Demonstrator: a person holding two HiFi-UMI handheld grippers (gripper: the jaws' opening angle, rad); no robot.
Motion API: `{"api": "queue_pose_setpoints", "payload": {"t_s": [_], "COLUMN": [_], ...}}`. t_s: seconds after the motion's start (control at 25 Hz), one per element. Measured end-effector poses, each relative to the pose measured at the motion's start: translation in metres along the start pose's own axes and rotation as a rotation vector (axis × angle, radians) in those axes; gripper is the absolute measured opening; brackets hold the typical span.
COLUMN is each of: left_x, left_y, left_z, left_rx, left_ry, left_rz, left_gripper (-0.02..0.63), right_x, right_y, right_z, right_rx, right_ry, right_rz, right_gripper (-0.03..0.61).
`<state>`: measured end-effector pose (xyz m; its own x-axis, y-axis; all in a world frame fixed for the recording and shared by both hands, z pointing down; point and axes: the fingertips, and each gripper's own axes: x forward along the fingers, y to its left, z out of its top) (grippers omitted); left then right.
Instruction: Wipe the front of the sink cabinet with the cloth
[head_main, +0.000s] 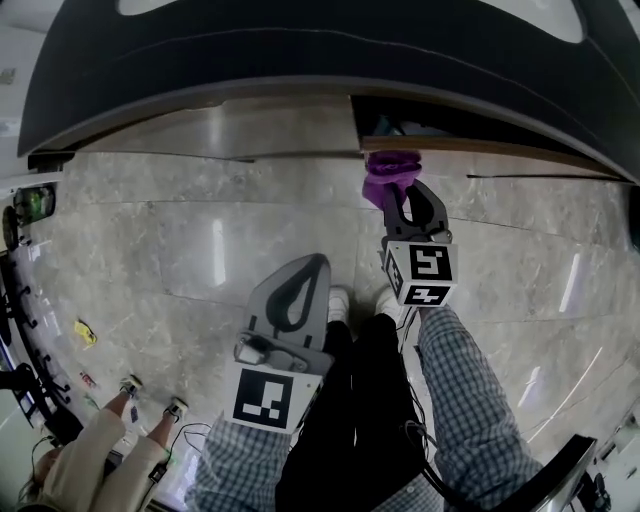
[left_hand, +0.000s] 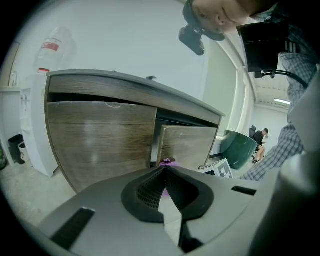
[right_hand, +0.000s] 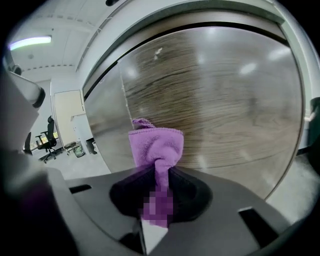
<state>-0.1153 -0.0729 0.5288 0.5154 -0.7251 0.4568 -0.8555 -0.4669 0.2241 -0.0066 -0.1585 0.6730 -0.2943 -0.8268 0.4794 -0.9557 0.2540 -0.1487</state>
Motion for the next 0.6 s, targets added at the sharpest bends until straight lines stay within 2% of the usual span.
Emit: {"api": "queue_pose_setpoints", "payload": {"t_s": [0.36, 0.6], "left_x": [-0.025, -0.048], "left_y": [0.018, 0.011], "left_z": [0.006, 0.044], "left_rx": [-0.012, -0.015], "left_ry": [-0.019, -0.043], "left_rz": [0.041, 0.034], "left_gripper": [0.011, 0.011], "right_x": [-0.006, -0.051], "right_y": [0.051, 0.054], "right_z": [0.011, 0.051], "right_rx": [-0.065, -0.044], "right_ry": [0.009, 0.015], "right_rz": [0.092, 0.080], "right_gripper": [0.075, 0.075]}}
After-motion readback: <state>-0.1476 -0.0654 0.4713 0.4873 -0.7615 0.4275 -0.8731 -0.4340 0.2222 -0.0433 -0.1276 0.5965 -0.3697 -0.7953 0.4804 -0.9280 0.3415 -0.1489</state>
